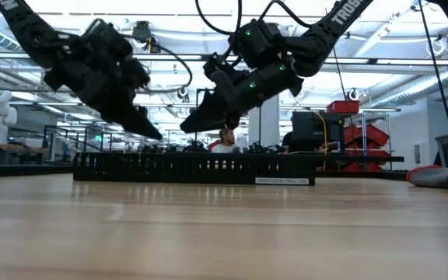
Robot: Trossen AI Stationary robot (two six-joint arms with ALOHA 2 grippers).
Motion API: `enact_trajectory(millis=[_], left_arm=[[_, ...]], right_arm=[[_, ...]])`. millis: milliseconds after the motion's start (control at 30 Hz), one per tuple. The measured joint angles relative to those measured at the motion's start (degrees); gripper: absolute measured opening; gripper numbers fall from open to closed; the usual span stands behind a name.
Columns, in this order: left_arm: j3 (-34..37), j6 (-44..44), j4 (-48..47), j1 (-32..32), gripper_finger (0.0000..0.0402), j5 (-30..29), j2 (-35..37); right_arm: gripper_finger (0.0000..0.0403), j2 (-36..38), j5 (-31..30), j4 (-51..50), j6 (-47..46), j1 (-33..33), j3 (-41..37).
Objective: Ziptie cables
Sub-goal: Close the black cable duct with the cable duct cover
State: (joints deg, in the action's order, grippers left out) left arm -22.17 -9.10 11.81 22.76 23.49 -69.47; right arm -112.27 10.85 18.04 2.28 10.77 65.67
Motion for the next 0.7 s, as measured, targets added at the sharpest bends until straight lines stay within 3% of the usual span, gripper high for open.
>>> enact_trajectory(millis=[200,700], left_arm=[[-0.29,-8.90,-5.25,0.97,0.0255,-4.24,2.40],[-0.29,-9.80,1.00,0.96,0.0255,-3.00,-7.15]], right_arm=[[0.0142,0.09,-0.28,1.86,-2.61,0.14,0.00],[0.0139,0.09,-0.85,3.48,-6.14,0.01,0.00]])
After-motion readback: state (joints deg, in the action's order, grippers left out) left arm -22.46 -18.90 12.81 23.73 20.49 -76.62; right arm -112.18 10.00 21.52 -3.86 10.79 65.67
